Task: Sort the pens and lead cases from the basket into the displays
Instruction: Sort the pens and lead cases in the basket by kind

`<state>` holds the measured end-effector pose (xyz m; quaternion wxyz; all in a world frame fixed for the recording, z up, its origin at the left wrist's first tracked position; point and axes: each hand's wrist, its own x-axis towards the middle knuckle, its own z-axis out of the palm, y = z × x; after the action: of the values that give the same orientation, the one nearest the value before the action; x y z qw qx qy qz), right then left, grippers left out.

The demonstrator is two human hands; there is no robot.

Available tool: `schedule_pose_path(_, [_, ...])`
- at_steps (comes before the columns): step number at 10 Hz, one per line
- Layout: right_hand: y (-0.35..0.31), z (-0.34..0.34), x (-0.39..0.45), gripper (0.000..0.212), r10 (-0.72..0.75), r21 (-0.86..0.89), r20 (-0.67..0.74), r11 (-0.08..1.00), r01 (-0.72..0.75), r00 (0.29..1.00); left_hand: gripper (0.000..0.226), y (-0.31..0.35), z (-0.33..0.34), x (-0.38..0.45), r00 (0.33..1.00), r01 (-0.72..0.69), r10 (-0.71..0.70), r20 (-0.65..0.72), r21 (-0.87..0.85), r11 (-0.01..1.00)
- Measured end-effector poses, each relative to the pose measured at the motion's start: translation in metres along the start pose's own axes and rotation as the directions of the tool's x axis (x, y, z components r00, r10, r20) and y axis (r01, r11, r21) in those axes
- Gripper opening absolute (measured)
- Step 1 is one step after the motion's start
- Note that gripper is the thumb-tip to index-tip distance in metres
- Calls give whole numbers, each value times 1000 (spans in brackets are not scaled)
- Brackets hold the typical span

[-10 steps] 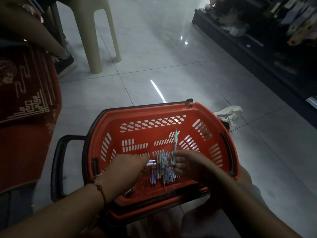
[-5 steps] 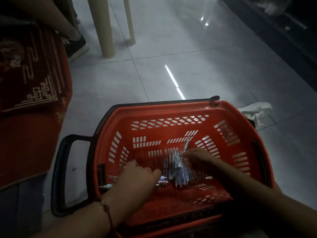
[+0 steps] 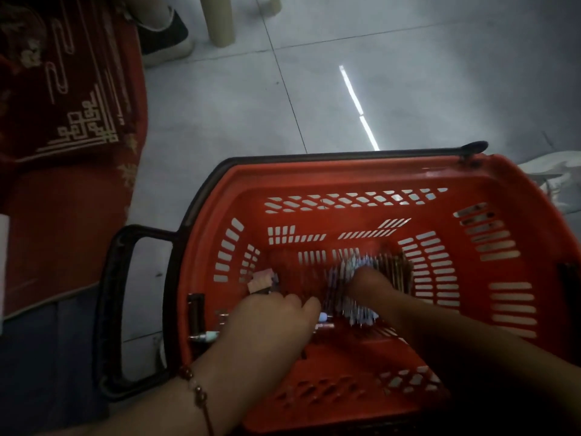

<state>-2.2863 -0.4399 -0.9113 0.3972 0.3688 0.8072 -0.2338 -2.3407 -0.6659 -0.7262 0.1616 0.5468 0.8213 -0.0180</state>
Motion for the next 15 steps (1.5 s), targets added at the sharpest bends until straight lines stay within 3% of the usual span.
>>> schedule_pose_path(1, [-12,-20,-26,31,-68,40,50,997,66,996,66,1,-8,3,998,63,-62,-29,58,996])
schedule_pose_path(2, [-25,-62,-86,35,-181,332,242,938,94,953,65,-2,-20,3,996,18,-10,-94,82,996])
schedule_pose_path(3, [-21,-95,-165,43,-456,743,431,669,-19,779,37,3,-14,3,977,-76,77,-200,14,997])
schedule_pose_path(4, [-11,-97,-221,29,-545,802,308,589,95,780,36,11,-22,0,949,-160,160,-273,21,987])
schedule_pose_path(5, [1,-88,-247,13,-475,821,132,545,172,870,52,21,-32,-4,917,-222,242,-317,100,970])
schedule_pose_path(6, [16,-89,-264,7,-449,847,107,508,155,887,49,29,-43,-10,902,-257,284,-325,124,958])
schedule_pose_path(7, [37,-94,-274,6,-412,867,87,479,135,907,43,33,-50,-18,915,-234,263,-307,127,964])
schedule_pose_path(9, [76,-108,-273,6,-194,911,26,409,56,981,19,30,-57,-25,957,-113,130,-260,77,991])
schedule_pose_path(10, [83,-113,-263,19,-127,978,149,162,-128,981,13,25,-53,-24,974,-54,68,-217,70,996])
schedule_pose_path(11, [76,-107,-248,22,-210,957,285,3,-291,935,17,21,-49,-21,979,-32,45,-197,71,997])
schedule_pose_path(12, [58,-92,-212,20,-231,927,363,182,-327,903,23,16,-44,-19,987,-26,38,-154,76,997])
schedule_pose_path(13, [38,-87,-174,17,-168,820,410,497,-282,897,20,11,-38,-17,996,-7,14,-93,80,997])
schedule_pose_path(14, [27,-79,-137,17,-64,650,357,734,-198,932,18,7,-28,-19,998,1,2,-66,40,999])
schedule_pose_path(15, [18,-68,-113,9,9,516,230,847,-130,973,20,4,-19,-15,999,33,-34,19,56,998])
